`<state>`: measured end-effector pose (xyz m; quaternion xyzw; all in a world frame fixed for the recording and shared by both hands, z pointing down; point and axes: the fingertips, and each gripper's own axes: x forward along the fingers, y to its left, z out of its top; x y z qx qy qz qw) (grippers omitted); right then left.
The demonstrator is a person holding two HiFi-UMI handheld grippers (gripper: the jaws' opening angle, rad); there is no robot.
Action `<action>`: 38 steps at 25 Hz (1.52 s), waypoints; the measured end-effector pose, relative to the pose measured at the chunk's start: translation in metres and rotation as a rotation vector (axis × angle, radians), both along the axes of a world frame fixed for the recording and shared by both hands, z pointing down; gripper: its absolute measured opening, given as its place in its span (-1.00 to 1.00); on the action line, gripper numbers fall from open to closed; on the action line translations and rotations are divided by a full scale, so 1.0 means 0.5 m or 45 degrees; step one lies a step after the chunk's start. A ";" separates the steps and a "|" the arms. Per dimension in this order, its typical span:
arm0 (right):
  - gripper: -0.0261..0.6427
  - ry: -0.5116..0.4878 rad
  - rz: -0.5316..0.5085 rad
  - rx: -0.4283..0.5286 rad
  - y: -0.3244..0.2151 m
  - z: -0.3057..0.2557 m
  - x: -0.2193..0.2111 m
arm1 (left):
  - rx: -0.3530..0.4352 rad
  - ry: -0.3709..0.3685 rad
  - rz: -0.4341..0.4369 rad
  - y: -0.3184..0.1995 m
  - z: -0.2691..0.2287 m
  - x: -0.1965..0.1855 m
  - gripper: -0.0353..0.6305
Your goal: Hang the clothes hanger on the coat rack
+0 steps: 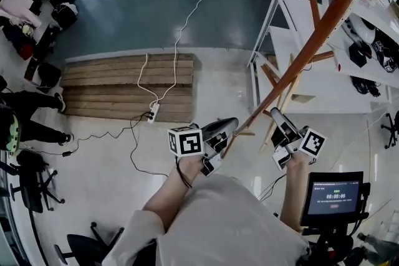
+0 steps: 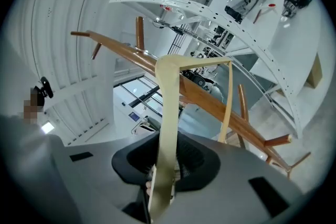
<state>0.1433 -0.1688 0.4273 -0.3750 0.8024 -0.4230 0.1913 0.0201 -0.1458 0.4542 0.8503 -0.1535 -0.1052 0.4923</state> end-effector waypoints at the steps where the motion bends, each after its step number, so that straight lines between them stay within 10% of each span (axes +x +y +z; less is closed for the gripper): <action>1: -0.66 0.026 0.012 0.006 -0.001 0.001 -0.001 | -0.002 -0.015 -0.003 -0.001 0.003 -0.003 -0.88; 38: -0.36 0.174 0.153 -0.004 0.037 -0.071 -0.005 | -0.032 0.009 0.051 0.015 0.031 -0.081 -0.88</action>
